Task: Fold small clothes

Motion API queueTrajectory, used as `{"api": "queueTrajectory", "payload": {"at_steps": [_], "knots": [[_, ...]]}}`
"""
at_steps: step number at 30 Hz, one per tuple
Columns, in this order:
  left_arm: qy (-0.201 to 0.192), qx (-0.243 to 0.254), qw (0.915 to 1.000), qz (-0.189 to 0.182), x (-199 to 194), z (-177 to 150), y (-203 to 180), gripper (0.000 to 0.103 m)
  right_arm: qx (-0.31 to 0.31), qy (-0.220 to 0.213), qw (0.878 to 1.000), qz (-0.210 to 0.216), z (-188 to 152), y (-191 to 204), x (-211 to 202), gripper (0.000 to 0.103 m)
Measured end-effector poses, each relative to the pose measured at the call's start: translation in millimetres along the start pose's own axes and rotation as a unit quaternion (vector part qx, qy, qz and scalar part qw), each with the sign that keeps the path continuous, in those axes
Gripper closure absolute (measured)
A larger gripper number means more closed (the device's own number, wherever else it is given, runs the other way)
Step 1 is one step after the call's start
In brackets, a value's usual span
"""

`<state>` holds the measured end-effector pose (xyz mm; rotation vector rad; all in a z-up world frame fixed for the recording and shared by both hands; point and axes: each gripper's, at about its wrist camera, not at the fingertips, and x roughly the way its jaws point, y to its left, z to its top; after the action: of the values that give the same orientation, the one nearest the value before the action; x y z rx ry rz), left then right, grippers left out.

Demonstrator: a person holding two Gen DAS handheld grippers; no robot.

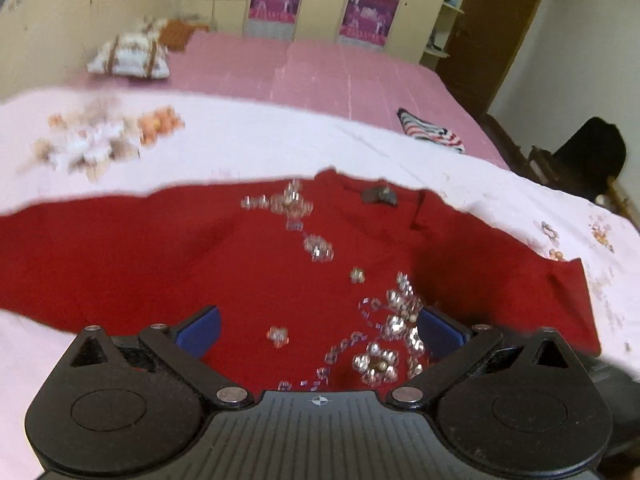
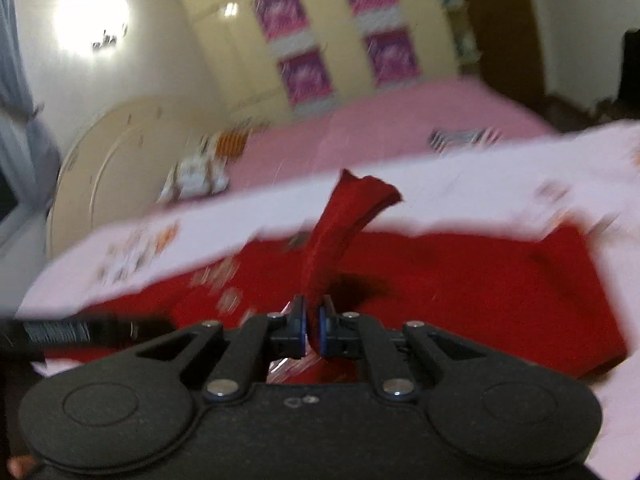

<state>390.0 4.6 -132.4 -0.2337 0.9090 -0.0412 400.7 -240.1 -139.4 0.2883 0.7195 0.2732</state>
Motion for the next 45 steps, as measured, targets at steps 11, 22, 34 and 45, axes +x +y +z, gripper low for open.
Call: {"api": "queueTrajectory", "payload": {"at_steps": [11, 22, 34, 45], "knots": [[0.049, -0.044, 0.9900, -0.125, 46, -19, -18, 0.000, -0.049, -0.008, 0.995, -0.081, -14, -6, -22, 0.051], [0.013, -0.106, 0.9819, -0.156, 61, -28, -21, 0.027, 0.005, -0.026, 0.983, -0.179, -48, -79, -67, 0.048], [-0.041, -0.109, 0.9781, -0.172, 41, -17, -14, 0.097, 0.022, -0.017, 0.975, -0.218, -56, -102, -63, 0.041], [-0.107, -0.159, 0.9774, -0.089, 16, 20, 84, 0.098, 0.038, 0.004, 0.981, -0.190, -47, -101, -37, 0.044]]}}
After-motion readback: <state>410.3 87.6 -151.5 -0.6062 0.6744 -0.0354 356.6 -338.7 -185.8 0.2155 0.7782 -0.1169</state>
